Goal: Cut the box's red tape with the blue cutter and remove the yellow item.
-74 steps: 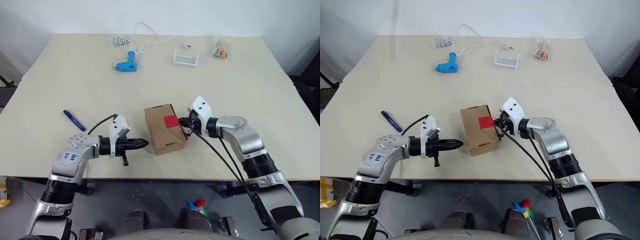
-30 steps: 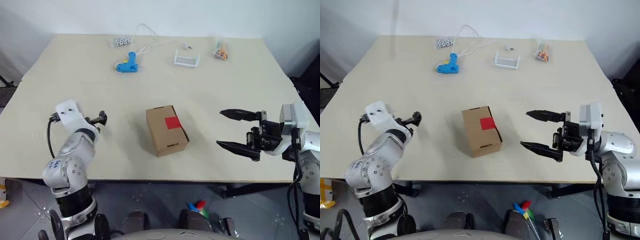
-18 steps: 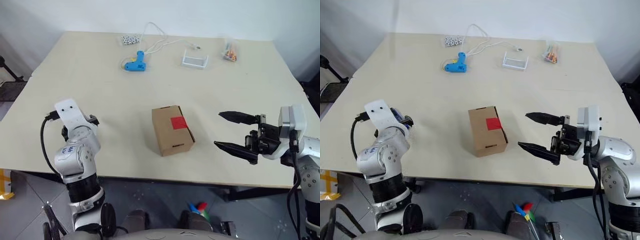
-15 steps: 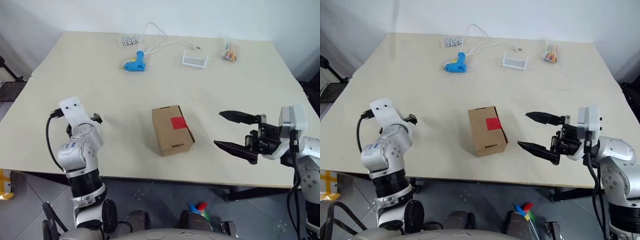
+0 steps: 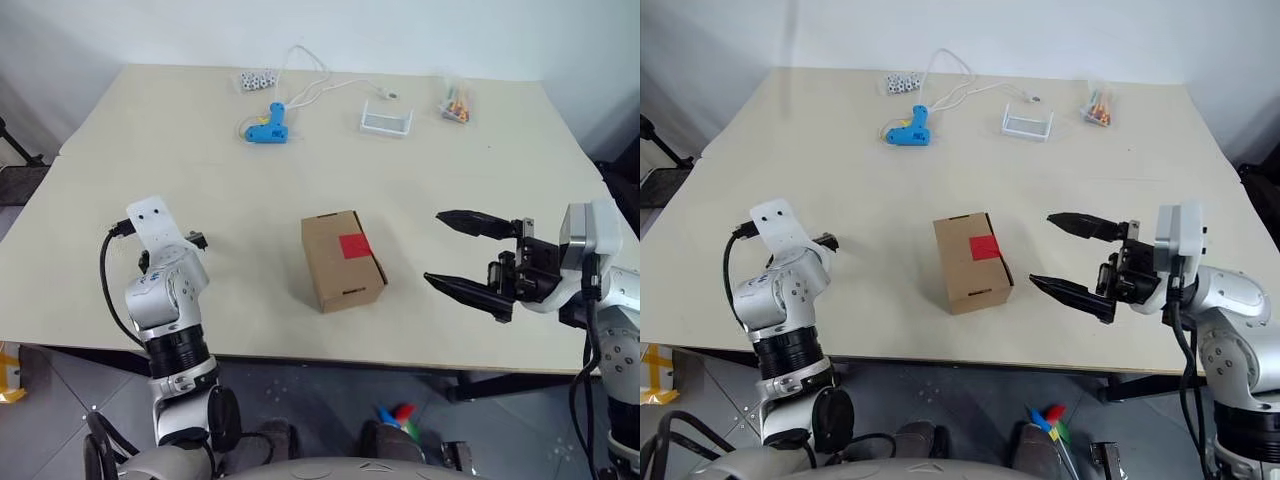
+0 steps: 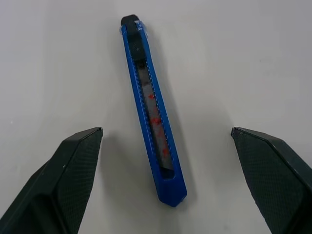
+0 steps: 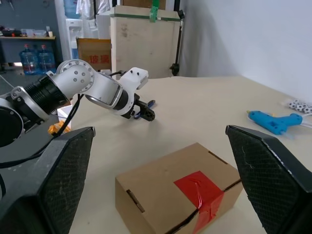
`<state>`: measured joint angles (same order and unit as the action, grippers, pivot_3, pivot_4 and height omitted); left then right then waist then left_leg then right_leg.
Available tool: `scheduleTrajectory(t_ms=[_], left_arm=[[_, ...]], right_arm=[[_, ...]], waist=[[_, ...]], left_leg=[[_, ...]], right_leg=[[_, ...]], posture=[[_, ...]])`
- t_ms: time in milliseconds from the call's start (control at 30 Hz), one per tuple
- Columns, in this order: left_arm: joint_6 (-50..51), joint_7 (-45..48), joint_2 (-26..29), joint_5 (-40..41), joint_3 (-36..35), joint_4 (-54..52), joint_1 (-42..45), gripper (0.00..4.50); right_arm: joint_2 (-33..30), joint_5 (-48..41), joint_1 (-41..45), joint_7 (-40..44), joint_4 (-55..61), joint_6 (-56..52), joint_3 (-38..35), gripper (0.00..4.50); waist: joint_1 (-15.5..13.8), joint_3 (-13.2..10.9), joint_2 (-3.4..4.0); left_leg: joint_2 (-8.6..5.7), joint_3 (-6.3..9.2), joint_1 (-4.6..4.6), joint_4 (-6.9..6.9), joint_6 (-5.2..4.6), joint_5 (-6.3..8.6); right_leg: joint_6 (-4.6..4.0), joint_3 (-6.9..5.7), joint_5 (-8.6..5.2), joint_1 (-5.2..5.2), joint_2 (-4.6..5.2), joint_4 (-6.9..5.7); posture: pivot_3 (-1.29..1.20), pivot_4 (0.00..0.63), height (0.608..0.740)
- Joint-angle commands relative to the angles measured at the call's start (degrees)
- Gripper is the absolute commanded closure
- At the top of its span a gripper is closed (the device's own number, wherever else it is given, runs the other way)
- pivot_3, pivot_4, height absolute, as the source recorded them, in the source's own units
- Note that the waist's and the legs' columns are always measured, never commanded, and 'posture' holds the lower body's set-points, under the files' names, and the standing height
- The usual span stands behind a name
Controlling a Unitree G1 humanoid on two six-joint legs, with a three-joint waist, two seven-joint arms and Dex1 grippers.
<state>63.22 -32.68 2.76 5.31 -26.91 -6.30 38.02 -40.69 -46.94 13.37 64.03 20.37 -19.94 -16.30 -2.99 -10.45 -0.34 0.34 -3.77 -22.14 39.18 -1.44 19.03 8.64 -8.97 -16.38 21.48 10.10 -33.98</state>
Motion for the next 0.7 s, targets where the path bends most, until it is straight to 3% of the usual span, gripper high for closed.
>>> scheduleTrajectory(t_ms=[33,400,700], left_arm=[[1.54,-0.7,-1.29,-1.36,-1.24,0.31,-1.76,0.41],[1.53,-1.57,-4.72,-2.29,-3.3,-1.12,-3.15,3.4],[-0.44,1.46,-3.82,-1.37,-2.85,-1.76,-3.68,3.4]], right_arm=[[-0.3,-0.78,0.79,0.01,1.52,1.26,-1.62,0.0],[-0.84,0.14,1.06,-0.58,0.63,1.97,-2.52,0.0],[-0.66,0.5,0.89,-1.79,0.84,2.16,-2.46,0.0]], waist=[[0.0,0.0,0.0],[0.29,0.04,0.06],[0.29,0.11,0.19]], left_leg=[[0.0,0.0,0.0,0.0,0.0,0.0],[0.03,-0.07,0.06,0.0,0.0,0.0],[0.03,-0.1,0.07,0.0,0.0,0.0]], right_leg=[[0.0,0.0,0.0,0.0,0.0,0.0],[0.0,0.04,0.0,0.0,0.0,-0.01],[0.0,0.05,0.0,0.0,0.0,-0.02]], posture=[[0.0,0.15,0.74],[0.0,0.15,0.74],[0.0,0.15,0.74]])
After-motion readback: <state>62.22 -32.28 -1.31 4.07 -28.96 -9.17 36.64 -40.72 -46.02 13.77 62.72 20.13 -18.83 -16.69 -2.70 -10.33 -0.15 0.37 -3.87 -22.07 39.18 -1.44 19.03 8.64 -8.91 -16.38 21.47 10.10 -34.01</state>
